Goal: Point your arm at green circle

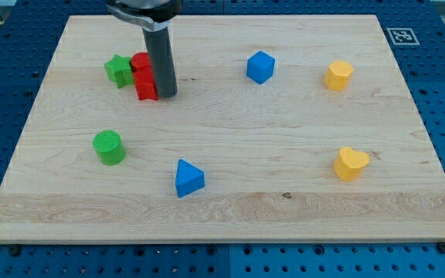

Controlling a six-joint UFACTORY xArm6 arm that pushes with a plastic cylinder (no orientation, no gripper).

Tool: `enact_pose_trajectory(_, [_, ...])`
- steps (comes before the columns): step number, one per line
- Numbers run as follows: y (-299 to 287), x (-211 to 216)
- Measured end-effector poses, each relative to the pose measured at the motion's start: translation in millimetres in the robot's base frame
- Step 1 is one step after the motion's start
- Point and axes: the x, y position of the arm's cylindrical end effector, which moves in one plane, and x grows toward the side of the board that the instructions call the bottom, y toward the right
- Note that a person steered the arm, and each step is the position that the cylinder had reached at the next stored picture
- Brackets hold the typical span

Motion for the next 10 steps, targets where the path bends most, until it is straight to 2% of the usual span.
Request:
enact_pose_trajectory(3, [-2, 6])
enact_pose_trajectory(5, [-5, 56])
enact_pose_trajectory(10, [-26, 149])
